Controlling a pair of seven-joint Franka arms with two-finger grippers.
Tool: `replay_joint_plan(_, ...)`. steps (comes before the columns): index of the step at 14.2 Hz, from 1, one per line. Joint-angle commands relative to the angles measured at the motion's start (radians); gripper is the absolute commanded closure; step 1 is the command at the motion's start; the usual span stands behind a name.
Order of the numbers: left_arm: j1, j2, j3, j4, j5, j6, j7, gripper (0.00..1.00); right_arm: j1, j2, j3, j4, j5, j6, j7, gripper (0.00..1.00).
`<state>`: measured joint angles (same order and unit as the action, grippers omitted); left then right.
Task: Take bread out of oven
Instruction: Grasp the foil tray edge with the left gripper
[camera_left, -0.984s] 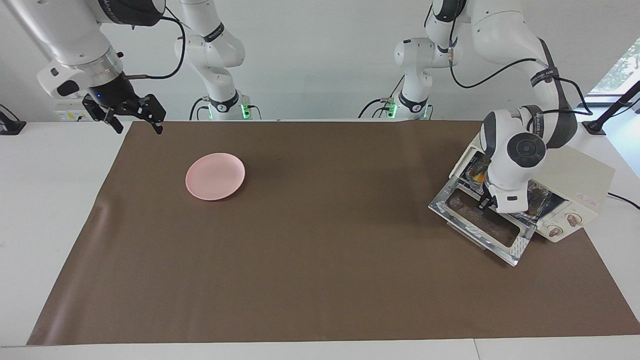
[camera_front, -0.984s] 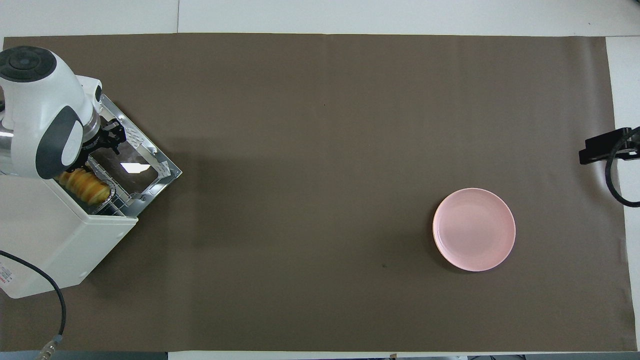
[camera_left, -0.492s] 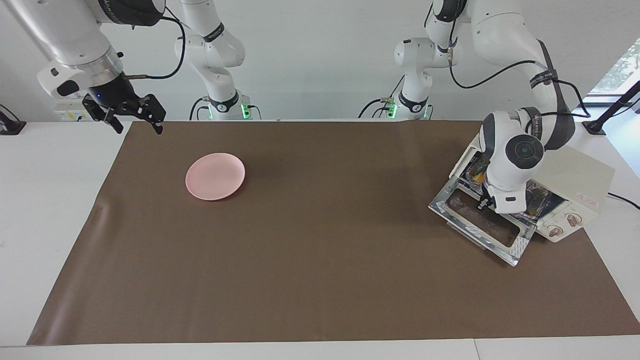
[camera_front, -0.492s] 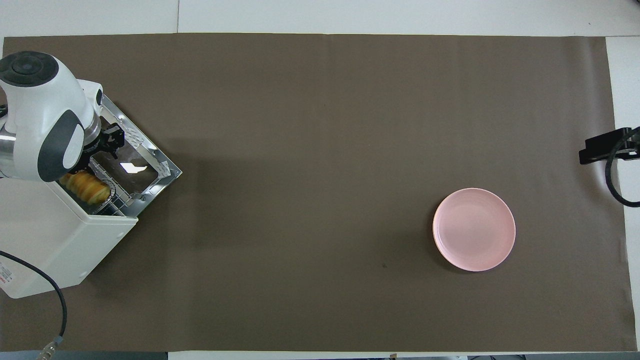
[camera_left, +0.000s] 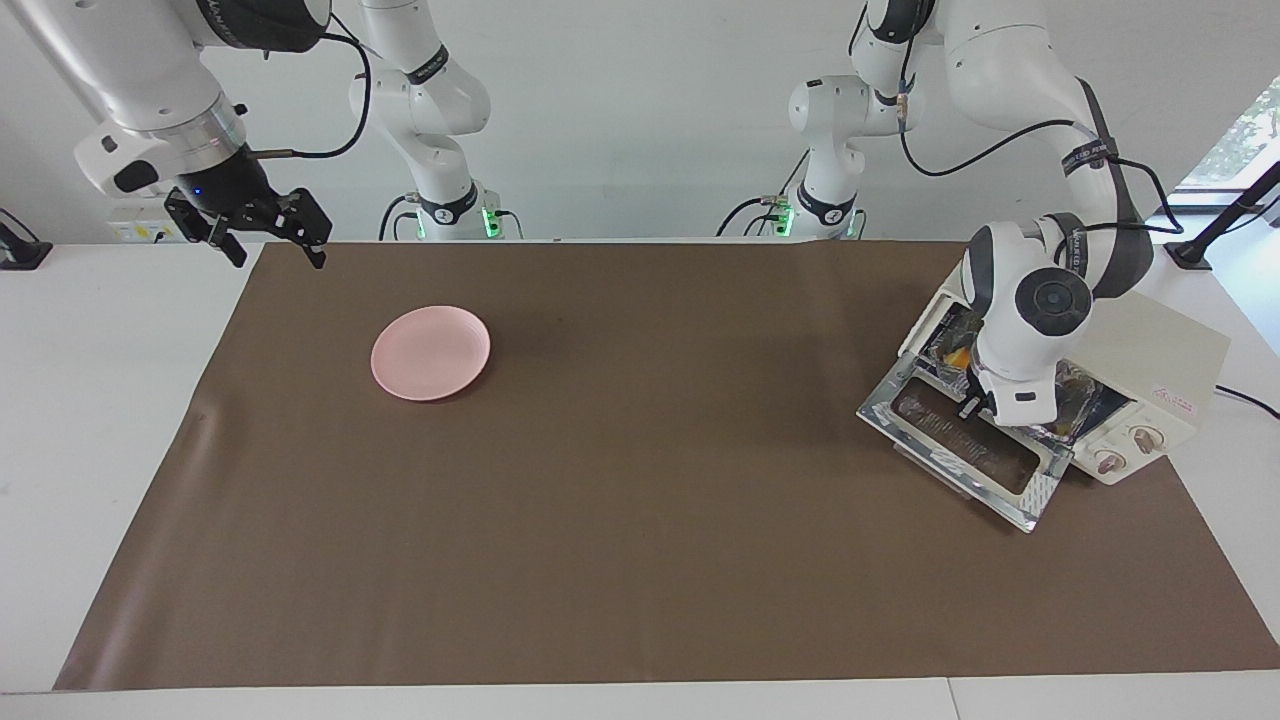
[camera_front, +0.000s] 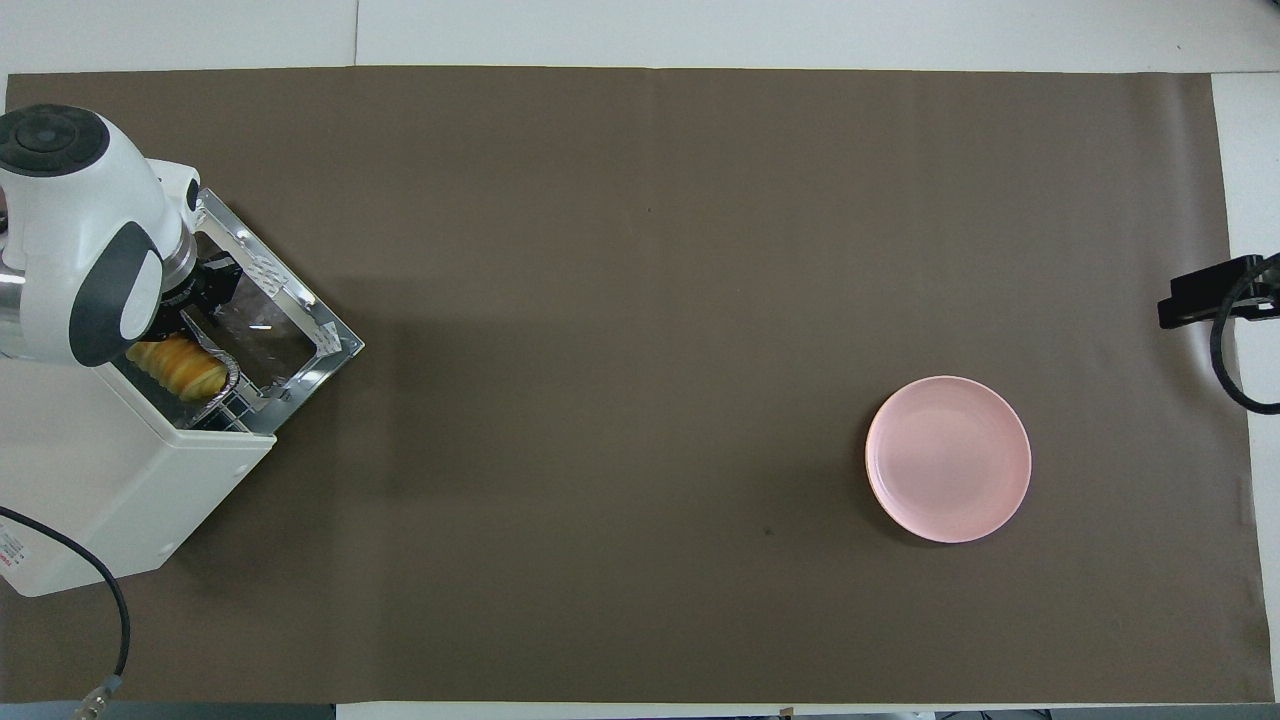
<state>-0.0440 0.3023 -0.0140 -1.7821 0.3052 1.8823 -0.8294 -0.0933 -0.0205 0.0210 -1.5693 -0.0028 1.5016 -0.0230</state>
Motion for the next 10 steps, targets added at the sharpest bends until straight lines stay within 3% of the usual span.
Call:
replay_joint_plan(1,0.01,-0.02,-0.007,-0.043,0.018,0.029,0.027,1.0,0.0,-0.021,0.002,-0.017,-0.011,-0.009,-0.018,0.0)
replay_joint_plan(8,-0.045,0.038,-0.012,0.153,-0.055,-0.034,0.039,1.0,0.0,-0.021,0.002,-0.017,-0.011,-0.009,-0.018,0.0)
replay_joint_plan(10,-0.069,0.052,-0.017,0.165,-0.098,-0.023,0.041,1.0,0.0,-0.021,0.004,-0.017,-0.011,-0.009,-0.018,0.0)
